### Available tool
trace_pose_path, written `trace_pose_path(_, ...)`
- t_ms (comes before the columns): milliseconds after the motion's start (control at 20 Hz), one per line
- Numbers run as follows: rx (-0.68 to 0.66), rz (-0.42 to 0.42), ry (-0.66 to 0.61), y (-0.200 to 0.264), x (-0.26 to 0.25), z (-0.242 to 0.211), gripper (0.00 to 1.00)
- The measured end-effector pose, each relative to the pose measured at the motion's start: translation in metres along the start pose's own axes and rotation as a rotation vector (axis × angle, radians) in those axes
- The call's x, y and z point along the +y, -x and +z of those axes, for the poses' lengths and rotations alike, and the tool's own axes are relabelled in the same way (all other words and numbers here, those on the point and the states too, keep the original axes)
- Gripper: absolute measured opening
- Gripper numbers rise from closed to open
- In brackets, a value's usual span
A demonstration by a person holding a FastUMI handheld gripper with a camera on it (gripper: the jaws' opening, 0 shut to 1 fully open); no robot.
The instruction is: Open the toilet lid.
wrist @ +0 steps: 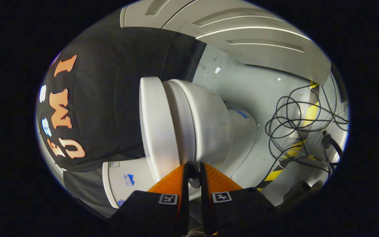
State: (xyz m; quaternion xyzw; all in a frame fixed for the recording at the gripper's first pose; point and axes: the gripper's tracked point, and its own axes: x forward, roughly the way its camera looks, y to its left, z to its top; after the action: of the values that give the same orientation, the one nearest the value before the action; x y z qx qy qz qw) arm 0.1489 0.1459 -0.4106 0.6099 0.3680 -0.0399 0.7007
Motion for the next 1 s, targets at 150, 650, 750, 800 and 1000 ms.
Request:
trace_pose_path(150,0.033,0.049,-0.033,0.008,0.007,-0.003,0.19)
trace_pose_path(650,-0.006,0.055,-0.052,0.002,0.008,0.002,0.08)
trace_pose_path(750,0.038,0.08,-0.089,0.005,0.011,-0.003,0.08)
trace_pose_path(800,0.036,0.083,-0.099,0.004,0.012,-0.001,0.08)
trace_pose_path(1000,-0.018,0.066,-0.035,0.002,0.02,0.004,0.08)
